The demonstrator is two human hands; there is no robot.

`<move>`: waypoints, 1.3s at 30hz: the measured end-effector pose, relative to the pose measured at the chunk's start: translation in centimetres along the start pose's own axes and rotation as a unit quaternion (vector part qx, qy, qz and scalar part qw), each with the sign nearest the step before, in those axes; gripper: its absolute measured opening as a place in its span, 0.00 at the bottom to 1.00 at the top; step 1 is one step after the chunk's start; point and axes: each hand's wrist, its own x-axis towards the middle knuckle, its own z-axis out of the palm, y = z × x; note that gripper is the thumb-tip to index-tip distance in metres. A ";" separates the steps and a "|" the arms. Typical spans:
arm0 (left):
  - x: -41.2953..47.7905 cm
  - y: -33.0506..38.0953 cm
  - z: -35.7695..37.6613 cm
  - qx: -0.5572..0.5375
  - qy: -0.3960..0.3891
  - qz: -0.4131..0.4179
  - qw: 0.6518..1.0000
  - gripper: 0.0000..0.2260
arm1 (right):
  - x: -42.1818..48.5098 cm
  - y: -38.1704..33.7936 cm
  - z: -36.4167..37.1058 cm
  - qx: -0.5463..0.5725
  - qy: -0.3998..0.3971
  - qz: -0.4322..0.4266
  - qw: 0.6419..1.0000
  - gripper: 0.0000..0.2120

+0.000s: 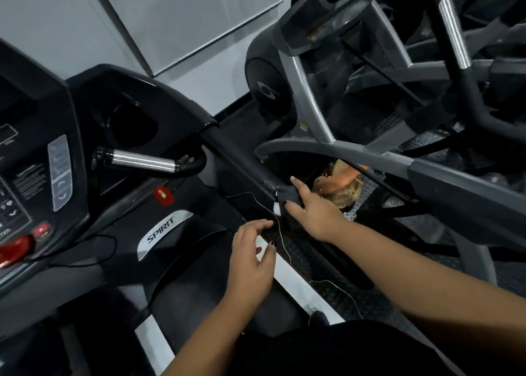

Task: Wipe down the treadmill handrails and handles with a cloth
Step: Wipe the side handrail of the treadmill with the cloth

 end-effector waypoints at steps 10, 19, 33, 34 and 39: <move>0.3 0.4 -0.6 -0.034 -0.034 -0.054 0.997 0.18 | -1.8 6.1 -1.1 0.118 -0.112 0.067 0.984 0.29; 1.3 1.4 0.4 -0.038 -0.040 -0.053 0.997 0.14 | -8.9 7.3 -1.2 -0.022 -0.027 -0.024 0.999 0.39; 1.3 -1.0 -3.2 -0.078 0.008 -0.073 0.994 0.14 | -5.5 1.4 1.5 -0.189 0.077 -0.055 0.977 0.36; 1.5 -1.2 -3.5 -0.079 0.007 -0.074 0.994 0.13 | -4.7 0.8 1.5 -0.187 0.083 -0.046 0.978 0.35; 2.7 -1.5 -5.3 -0.089 -0.012 -0.072 0.993 0.15 | 0.6 -2.0 1.3 -0.119 0.068 -0.001 0.991 0.29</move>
